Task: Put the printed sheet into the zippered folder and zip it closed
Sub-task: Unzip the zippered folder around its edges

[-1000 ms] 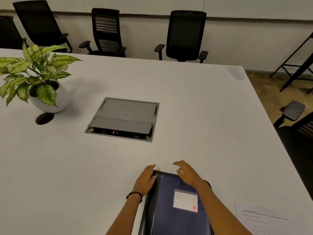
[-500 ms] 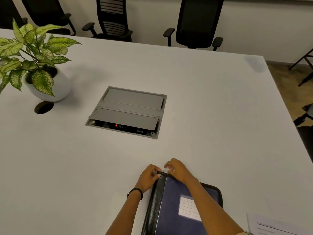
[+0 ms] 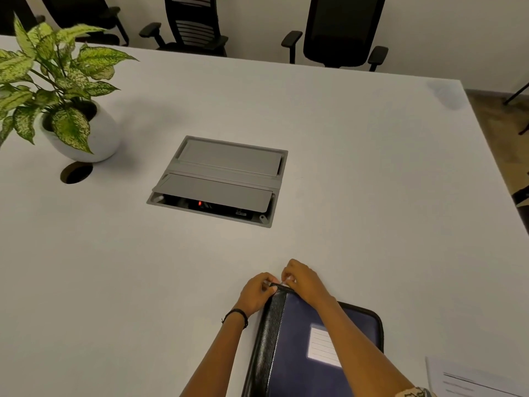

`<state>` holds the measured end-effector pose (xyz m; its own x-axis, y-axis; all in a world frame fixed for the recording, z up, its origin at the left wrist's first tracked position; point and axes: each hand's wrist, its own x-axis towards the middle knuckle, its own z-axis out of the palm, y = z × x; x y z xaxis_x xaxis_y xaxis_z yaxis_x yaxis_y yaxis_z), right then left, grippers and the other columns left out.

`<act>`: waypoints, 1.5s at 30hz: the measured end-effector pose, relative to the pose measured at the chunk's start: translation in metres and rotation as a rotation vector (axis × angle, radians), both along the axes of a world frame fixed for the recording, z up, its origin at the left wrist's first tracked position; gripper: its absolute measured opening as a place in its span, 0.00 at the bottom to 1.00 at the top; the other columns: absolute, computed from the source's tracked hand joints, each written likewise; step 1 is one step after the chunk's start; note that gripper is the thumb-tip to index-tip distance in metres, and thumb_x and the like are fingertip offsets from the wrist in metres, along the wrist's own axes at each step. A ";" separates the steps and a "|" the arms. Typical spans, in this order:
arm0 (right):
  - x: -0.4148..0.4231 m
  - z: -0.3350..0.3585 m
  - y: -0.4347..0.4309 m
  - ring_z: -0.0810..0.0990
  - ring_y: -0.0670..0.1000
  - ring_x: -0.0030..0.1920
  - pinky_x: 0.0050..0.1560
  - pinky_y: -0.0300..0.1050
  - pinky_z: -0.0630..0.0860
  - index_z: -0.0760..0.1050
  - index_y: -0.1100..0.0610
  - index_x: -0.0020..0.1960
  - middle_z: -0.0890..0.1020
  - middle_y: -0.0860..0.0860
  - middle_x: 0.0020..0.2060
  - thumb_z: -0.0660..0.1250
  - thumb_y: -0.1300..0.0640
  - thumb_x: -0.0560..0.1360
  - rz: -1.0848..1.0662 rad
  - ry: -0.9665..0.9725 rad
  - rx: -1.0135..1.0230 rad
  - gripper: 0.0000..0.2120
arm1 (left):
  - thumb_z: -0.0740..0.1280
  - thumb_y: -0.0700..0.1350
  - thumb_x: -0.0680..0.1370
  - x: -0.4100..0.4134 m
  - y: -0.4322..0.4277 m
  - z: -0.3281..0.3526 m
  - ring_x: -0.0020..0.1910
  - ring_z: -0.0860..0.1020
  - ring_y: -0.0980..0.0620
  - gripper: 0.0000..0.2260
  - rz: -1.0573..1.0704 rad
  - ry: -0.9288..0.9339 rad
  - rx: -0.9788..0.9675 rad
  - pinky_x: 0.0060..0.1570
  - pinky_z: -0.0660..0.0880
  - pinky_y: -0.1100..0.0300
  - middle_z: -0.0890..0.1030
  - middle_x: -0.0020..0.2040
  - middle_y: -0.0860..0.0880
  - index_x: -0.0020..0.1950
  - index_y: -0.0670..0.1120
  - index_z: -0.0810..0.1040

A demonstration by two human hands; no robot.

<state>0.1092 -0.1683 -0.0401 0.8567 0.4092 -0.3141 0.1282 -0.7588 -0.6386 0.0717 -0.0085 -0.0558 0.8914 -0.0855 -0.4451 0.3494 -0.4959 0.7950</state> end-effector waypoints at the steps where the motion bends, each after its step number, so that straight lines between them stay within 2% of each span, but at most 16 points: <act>1: -0.001 0.001 -0.001 0.75 0.52 0.44 0.46 0.45 0.72 0.77 0.59 0.45 0.75 0.53 0.44 0.62 0.64 0.74 0.014 -0.014 -0.016 0.06 | 0.66 0.37 0.77 0.000 0.000 0.000 0.48 0.74 0.52 0.07 0.009 0.002 0.005 0.56 0.73 0.55 0.80 0.51 0.45 0.53 0.39 0.78; 6: -0.004 0.002 -0.008 0.76 0.52 0.46 0.46 0.47 0.74 0.77 0.58 0.47 0.76 0.54 0.48 0.61 0.61 0.75 0.062 -0.093 -0.090 0.06 | 0.66 0.36 0.77 -0.001 0.000 0.003 0.46 0.74 0.52 0.06 0.016 -0.021 -0.002 0.52 0.71 0.59 0.78 0.49 0.50 0.53 0.39 0.78; 10: -0.004 0.003 -0.008 0.76 0.53 0.47 0.45 0.48 0.74 0.77 0.57 0.48 0.77 0.53 0.49 0.59 0.59 0.76 0.099 -0.144 -0.176 0.08 | 0.63 0.36 0.78 0.003 0.000 0.007 0.48 0.74 0.52 0.07 -0.086 -0.031 0.042 0.58 0.73 0.51 0.79 0.54 0.41 0.54 0.37 0.75; 14: -0.004 0.004 -0.011 0.77 0.54 0.46 0.45 0.51 0.75 0.77 0.56 0.49 0.78 0.53 0.49 0.57 0.58 0.77 0.132 -0.185 -0.247 0.10 | 0.61 0.35 0.79 0.005 -0.001 0.006 0.47 0.73 0.51 0.06 -0.121 -0.023 0.083 0.58 0.73 0.49 0.78 0.55 0.37 0.54 0.36 0.75; 17: -0.004 0.005 -0.012 0.77 0.56 0.46 0.42 0.50 0.72 0.77 0.56 0.50 0.80 0.55 0.48 0.57 0.60 0.77 0.177 -0.240 -0.309 0.10 | 0.61 0.36 0.79 0.007 -0.004 0.007 0.49 0.74 0.45 0.07 -0.146 -0.011 0.129 0.59 0.72 0.47 0.78 0.56 0.37 0.55 0.36 0.74; 20: -0.006 0.005 -0.012 0.77 0.57 0.46 0.38 0.48 0.65 0.76 0.57 0.50 0.81 0.56 0.46 0.57 0.62 0.76 0.217 -0.284 -0.375 0.10 | 0.61 0.37 0.79 0.009 -0.004 0.010 0.55 0.75 0.40 0.07 -0.195 0.001 0.179 0.59 0.72 0.46 0.78 0.56 0.38 0.56 0.36 0.74; 22: -0.007 0.004 -0.011 0.77 0.58 0.45 0.39 0.48 0.63 0.76 0.57 0.49 0.81 0.56 0.46 0.56 0.63 0.76 0.233 -0.295 -0.402 0.10 | 0.61 0.37 0.80 0.010 -0.004 0.009 0.52 0.75 0.43 0.07 -0.196 0.002 0.184 0.59 0.71 0.48 0.79 0.55 0.39 0.55 0.36 0.74; 25: -0.005 0.005 -0.009 0.77 0.58 0.46 0.41 0.48 0.64 0.75 0.57 0.48 0.81 0.56 0.46 0.56 0.65 0.75 0.215 -0.285 -0.394 0.10 | 0.60 0.35 0.79 0.010 -0.006 0.010 0.48 0.71 0.50 0.07 -0.182 -0.006 0.150 0.54 0.71 0.54 0.76 0.49 0.42 0.55 0.35 0.74; 28: -0.002 0.005 -0.007 0.77 0.57 0.47 0.45 0.48 0.69 0.76 0.57 0.51 0.82 0.56 0.48 0.57 0.64 0.75 0.220 -0.227 -0.314 0.11 | 0.60 0.34 0.79 0.010 -0.005 0.010 0.48 0.70 0.51 0.07 -0.178 -0.016 0.123 0.50 0.68 0.61 0.73 0.48 0.46 0.54 0.34 0.74; 32: 0.002 0.008 -0.005 0.77 0.56 0.47 0.47 0.49 0.72 0.79 0.56 0.51 0.81 0.57 0.46 0.58 0.64 0.74 0.264 -0.112 -0.208 0.13 | 0.60 0.32 0.78 0.011 -0.004 0.008 0.46 0.71 0.50 0.06 -0.175 -0.034 0.083 0.46 0.68 0.64 0.74 0.46 0.45 0.52 0.34 0.75; 34: 0.003 0.008 -0.004 0.77 0.55 0.47 0.46 0.48 0.71 0.79 0.56 0.51 0.80 0.57 0.46 0.58 0.63 0.74 0.283 -0.102 -0.200 0.13 | 0.61 0.32 0.78 0.011 -0.003 0.006 0.44 0.71 0.50 0.05 -0.171 -0.049 0.084 0.41 0.68 0.73 0.75 0.44 0.45 0.51 0.33 0.76; 36: 0.002 0.008 -0.004 0.76 0.54 0.48 0.45 0.47 0.70 0.79 0.57 0.51 0.80 0.56 0.46 0.58 0.63 0.74 0.295 -0.111 -0.206 0.12 | 0.62 0.32 0.77 0.012 -0.002 0.004 0.43 0.72 0.51 0.05 -0.172 -0.050 0.079 0.38 0.69 0.77 0.76 0.44 0.44 0.51 0.34 0.76; 38: 0.002 0.008 -0.006 0.77 0.55 0.47 0.45 0.47 0.71 0.78 0.57 0.50 0.80 0.56 0.46 0.59 0.62 0.74 0.303 -0.126 -0.232 0.11 | 0.62 0.32 0.78 0.014 0.000 0.003 0.44 0.72 0.51 0.04 -0.187 -0.026 0.070 0.38 0.69 0.77 0.77 0.44 0.42 0.49 0.38 0.76; 40: 0.001 0.008 -0.011 0.77 0.55 0.47 0.45 0.48 0.71 0.78 0.57 0.49 0.80 0.56 0.46 0.59 0.62 0.74 0.302 -0.144 -0.257 0.10 | 0.62 0.33 0.78 0.016 0.001 0.003 0.44 0.72 0.51 0.06 -0.213 -0.011 0.070 0.37 0.69 0.77 0.76 0.44 0.45 0.47 0.43 0.74; 45: -0.002 0.009 -0.031 0.76 0.54 0.50 0.49 0.48 0.73 0.77 0.56 0.52 0.80 0.54 0.50 0.59 0.62 0.75 0.337 -0.174 -0.297 0.10 | 0.62 0.33 0.78 0.017 0.003 0.002 0.39 0.71 0.53 0.06 -0.236 -0.010 0.081 0.36 0.69 0.77 0.75 0.42 0.47 0.47 0.44 0.73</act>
<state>0.1073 -0.1995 -0.0315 0.7420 0.5876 -0.3228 0.4843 -0.8027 -0.3480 0.0888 -0.0057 -0.0538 0.8554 -0.2558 -0.4505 0.2090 -0.6253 0.7519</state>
